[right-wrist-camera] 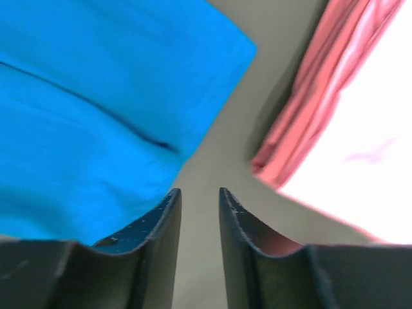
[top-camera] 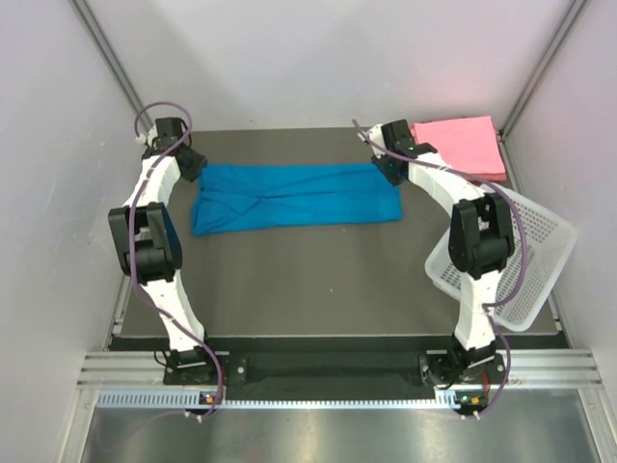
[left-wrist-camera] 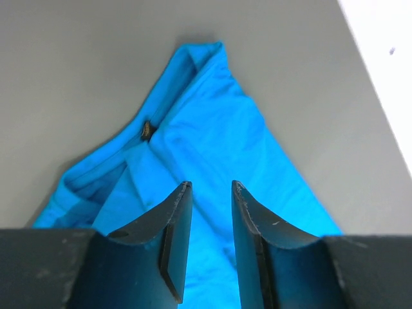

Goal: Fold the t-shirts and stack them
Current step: Fold the tshirt

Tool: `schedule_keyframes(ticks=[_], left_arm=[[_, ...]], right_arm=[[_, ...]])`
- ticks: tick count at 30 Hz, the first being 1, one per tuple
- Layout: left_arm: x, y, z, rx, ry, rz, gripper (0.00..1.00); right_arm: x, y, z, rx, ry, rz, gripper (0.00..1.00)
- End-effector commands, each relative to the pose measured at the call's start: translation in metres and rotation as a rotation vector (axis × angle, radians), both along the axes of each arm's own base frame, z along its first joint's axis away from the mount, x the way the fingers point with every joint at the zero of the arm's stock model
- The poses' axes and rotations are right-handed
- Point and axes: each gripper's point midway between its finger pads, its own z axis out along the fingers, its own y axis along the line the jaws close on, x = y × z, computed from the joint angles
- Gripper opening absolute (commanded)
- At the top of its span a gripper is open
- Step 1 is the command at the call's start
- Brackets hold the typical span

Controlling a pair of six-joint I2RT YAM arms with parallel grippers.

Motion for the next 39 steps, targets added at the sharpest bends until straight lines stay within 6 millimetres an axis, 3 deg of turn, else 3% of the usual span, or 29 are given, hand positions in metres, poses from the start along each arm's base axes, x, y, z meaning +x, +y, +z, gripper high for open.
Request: schedule_keyframes(ticks=[1, 4, 6, 8, 10, 15, 19, 24, 26, 28, 29, 33, 35, 39], left_arm=[[-0.021, -0.013, 0.019, 0.016, 0.005, -0.125, 0.36], [-0.038, -0.03, 0.011, -0.025, 0.019, -0.219, 0.36], [-0.053, -0.04, 0.0, -0.055, 0.036, -0.255, 0.36], [-0.071, -0.04, -0.019, -0.05, 0.084, -0.266, 0.36], [-0.081, -0.035, -0.025, -0.022, 0.106, -0.262, 0.36], [-0.103, -0.021, -0.05, -0.019, 0.194, -0.223, 0.37], [-0.104, -0.007, -0.047, -0.033, 0.201, -0.173, 0.38], [-0.102, 0.02, -0.015, 0.067, 0.179, -0.117, 0.39], [-0.105, 0.031, -0.002, 0.132, 0.168, -0.09, 0.4], [-0.108, 0.031, 0.0, 0.122, 0.163, -0.092, 0.41], [-0.11, 0.031, 0.002, 0.119, 0.162, -0.092, 0.41], [-0.118, 0.024, -0.009, 0.085, 0.187, -0.106, 0.41], [-0.127, 0.022, -0.026, 0.058, 0.229, -0.1, 0.42], [-0.138, 0.012, -0.053, -0.023, 0.275, -0.11, 0.41]], right_arm=[[-0.022, 0.027, 0.026, 0.244, 0.015, -0.133, 0.29], [-0.026, 0.041, 0.022, 0.358, 0.026, -0.165, 0.27], [-0.03, 0.048, 0.007, 0.397, 0.066, -0.168, 0.26], [-0.027, 0.052, -0.009, 0.415, 0.082, -0.197, 0.23], [-0.023, 0.05, -0.021, 0.417, 0.098, -0.235, 0.21], [-0.007, 0.02, -0.053, 0.406, 0.087, -0.424, 0.2], [-0.003, 0.001, -0.065, 0.399, 0.085, -0.506, 0.21], [-0.01, -0.019, -0.064, 0.366, 0.082, -0.588, 0.23], [-0.021, -0.023, -0.058, 0.361, 0.097, -0.611, 0.24], [-0.031, -0.021, -0.056, 0.379, 0.106, -0.616, 0.25], [-0.03, -0.02, -0.043, 0.405, 0.08, -0.609, 0.25], [-0.036, -0.011, -0.025, 0.461, 0.083, -0.577, 0.25], [-0.038, -0.01, -0.018, 0.469, 0.076, -0.573, 0.25], [-0.044, -0.013, -0.021, 0.46, 0.086, -0.585, 0.25]])
